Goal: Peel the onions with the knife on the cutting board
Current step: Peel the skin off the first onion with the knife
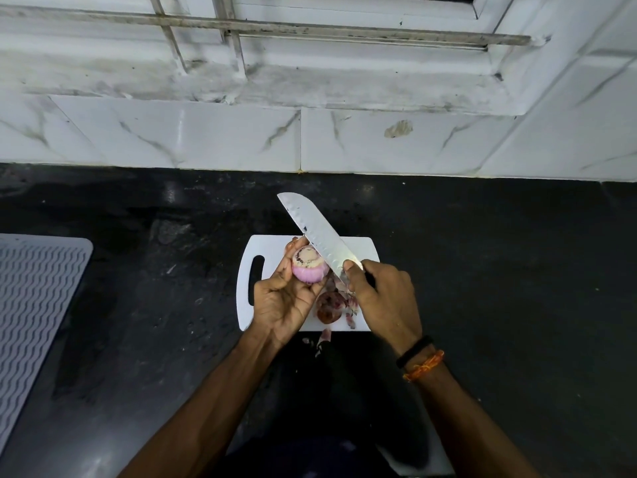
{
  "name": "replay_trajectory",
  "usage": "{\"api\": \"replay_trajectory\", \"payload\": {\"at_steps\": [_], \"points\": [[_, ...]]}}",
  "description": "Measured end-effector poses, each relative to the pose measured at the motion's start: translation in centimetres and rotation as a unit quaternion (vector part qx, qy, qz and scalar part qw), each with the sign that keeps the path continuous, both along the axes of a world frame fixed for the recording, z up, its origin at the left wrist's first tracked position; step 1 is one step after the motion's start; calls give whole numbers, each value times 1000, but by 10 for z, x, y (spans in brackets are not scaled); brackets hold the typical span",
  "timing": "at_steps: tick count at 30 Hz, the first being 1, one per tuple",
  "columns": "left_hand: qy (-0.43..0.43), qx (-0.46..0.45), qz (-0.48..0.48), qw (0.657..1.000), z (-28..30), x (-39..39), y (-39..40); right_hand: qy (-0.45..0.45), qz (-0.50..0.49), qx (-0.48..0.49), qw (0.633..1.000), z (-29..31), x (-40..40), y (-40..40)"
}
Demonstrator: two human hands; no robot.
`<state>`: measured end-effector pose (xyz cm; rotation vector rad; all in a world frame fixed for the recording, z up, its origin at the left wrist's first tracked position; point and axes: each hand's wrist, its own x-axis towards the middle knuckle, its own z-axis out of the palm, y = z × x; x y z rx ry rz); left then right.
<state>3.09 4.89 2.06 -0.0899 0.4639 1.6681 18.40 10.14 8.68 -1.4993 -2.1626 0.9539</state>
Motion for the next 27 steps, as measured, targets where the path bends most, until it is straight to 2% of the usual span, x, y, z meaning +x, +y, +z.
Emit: {"api": "replay_trajectory", "payload": {"at_steps": [3, 7, 14, 22, 27], "points": [[-1, -12, 5, 1000, -2, -1, 0, -4, 24, 20, 1000, -2, 0, -2], [4, -25, 6, 1000, -2, -1, 0, 24, -23, 17, 999, -7, 3, 5], [13, -15, -1, 1000, 2, 0, -1, -7, 10, 15, 1000, -5, 3, 8], [14, -29, -16, 999, -1, 1, -1, -29, -27, 82, 996, -9, -1, 6], [5, -36, -10, 999, -2, 2, 0, -31, -22, 86, 996, -8, -1, 7]]}}
